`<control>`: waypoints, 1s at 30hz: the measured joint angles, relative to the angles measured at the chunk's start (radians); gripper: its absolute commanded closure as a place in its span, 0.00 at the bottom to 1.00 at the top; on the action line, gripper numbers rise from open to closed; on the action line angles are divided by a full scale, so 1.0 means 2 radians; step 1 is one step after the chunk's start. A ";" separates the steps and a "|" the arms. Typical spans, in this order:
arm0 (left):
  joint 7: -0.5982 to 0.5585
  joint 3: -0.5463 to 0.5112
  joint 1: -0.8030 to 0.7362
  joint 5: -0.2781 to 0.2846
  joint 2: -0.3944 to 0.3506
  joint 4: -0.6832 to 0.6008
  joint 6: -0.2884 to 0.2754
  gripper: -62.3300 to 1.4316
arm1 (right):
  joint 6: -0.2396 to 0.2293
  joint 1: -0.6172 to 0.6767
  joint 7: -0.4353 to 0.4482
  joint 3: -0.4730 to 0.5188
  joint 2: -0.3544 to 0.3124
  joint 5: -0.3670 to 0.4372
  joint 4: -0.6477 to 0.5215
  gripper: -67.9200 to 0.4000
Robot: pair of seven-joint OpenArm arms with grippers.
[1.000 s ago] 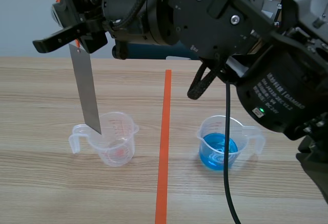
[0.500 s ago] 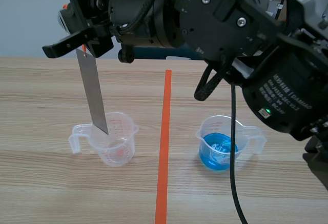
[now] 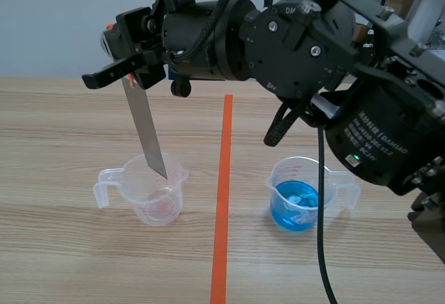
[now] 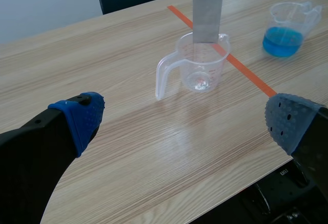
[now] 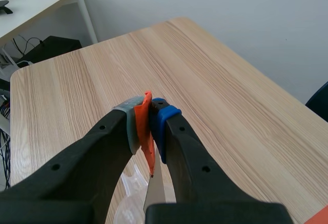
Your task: Do the redox reaction experiment. put the plate into the left beaker
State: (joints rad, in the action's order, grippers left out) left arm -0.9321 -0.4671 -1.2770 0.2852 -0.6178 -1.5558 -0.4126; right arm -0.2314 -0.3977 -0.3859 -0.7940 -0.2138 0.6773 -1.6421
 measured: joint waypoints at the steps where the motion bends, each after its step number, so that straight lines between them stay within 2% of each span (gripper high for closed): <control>1: 0.000 0.000 0.000 0.000 0.000 0.000 0.000 0.00 | 0.000 0.000 0.002 0.000 0.000 0.000 0.000 0.99; 8: 0.000 0.000 0.000 0.000 0.000 0.000 0.000 0.00 | 0.000 0.000 0.023 -0.001 0.000 0.000 0.008 0.99; 14: 0.000 0.000 0.000 0.000 0.000 0.000 0.000 0.00 | 0.000 0.000 0.042 -0.031 0.000 0.000 0.023 0.99; 19: 0.000 0.000 0.000 0.000 0.000 0.000 0.000 0.00 | 0.000 0.000 0.053 -0.037 0.000 0.000 0.035 0.99; 28: 0.000 0.000 0.000 0.000 0.000 0.000 0.000 0.00 | 0.000 0.001 0.080 -0.043 0.000 -0.010 0.097 0.99; 30: 0.000 0.000 0.000 0.000 0.000 0.000 0.000 0.00 | -0.006 0.001 0.085 -0.043 0.000 -0.010 0.106 0.99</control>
State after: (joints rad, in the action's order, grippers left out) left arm -0.9321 -0.4671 -1.2770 0.2855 -0.6178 -1.5558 -0.4129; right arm -0.2440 -0.3950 -0.2153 -0.8803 -0.2138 0.6571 -1.4303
